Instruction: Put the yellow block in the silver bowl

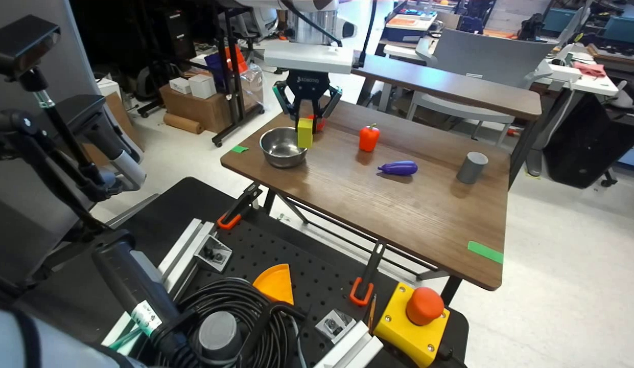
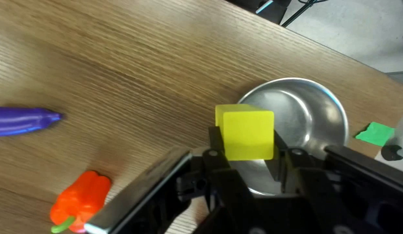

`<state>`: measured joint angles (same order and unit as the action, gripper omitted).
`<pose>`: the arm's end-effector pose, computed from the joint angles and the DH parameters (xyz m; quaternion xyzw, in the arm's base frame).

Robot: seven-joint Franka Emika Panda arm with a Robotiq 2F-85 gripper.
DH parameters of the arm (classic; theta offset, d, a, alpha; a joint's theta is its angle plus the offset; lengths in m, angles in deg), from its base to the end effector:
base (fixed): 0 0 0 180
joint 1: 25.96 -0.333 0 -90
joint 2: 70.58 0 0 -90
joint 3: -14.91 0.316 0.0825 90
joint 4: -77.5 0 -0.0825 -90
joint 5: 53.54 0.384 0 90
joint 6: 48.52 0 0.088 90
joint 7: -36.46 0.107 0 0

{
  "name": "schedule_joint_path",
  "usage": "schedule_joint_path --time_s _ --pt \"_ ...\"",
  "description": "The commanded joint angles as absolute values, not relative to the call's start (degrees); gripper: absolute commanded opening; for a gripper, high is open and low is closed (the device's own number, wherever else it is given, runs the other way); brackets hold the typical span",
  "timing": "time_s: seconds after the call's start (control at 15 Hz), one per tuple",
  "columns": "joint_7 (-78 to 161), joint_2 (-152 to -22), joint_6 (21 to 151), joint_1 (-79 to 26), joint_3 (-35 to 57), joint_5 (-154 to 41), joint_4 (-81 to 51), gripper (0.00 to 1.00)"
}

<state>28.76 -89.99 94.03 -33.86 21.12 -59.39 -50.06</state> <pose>0.5243 0.1333 0.2143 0.9730 0.2275 -0.0362 0.0135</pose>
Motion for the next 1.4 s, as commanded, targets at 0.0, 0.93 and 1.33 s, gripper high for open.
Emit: schedule_joint_path --time_s 0.0,0.93,1.33 --pt "28.7 -90.8 98.3 -36.0 21.9 -63.7 -50.4 0.09" --pt "31.8 -102.0 97.5 -40.1 19.2 -73.3 -43.9 0.60" --pt "34.2 -100.4 96.8 -42.2 19.3 -75.1 -45.4 0.99"
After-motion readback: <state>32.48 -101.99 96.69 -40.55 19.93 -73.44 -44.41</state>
